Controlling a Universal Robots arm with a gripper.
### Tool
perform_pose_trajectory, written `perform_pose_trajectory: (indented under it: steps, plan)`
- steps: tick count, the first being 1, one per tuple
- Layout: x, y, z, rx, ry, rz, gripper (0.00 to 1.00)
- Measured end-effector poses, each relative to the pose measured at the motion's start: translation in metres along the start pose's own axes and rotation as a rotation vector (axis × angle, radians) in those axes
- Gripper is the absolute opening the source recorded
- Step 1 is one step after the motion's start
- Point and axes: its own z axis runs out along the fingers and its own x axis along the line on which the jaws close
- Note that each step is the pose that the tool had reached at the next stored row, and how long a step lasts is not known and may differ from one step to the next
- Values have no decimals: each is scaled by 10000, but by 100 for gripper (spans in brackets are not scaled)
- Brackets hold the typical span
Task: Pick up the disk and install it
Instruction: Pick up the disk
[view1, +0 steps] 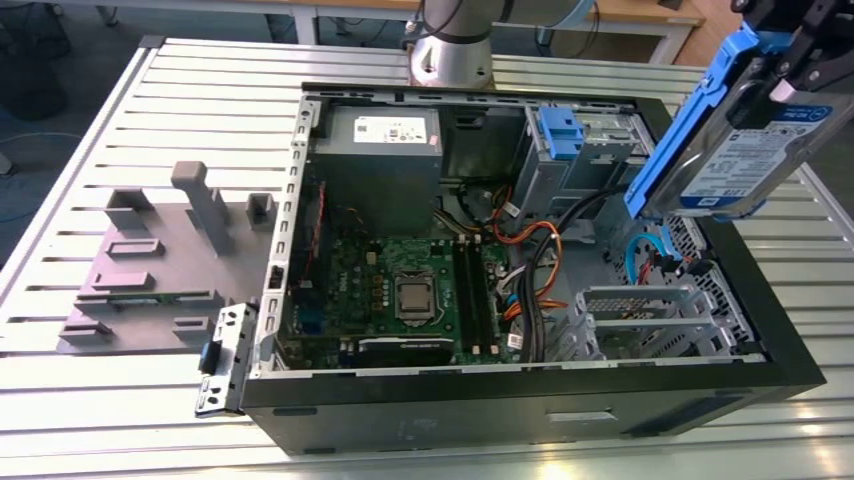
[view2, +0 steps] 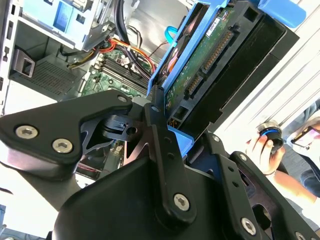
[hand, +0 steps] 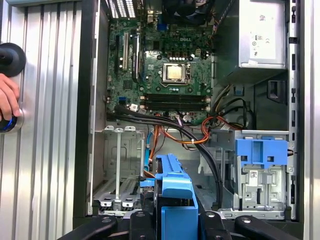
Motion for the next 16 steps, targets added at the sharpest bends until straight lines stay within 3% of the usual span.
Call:
perform_pose_trajectory:
  steps: [14,16]
  plan:
    - [55,1,0,0,0,0,36]
    - [126,2,0,0,0,0,36]
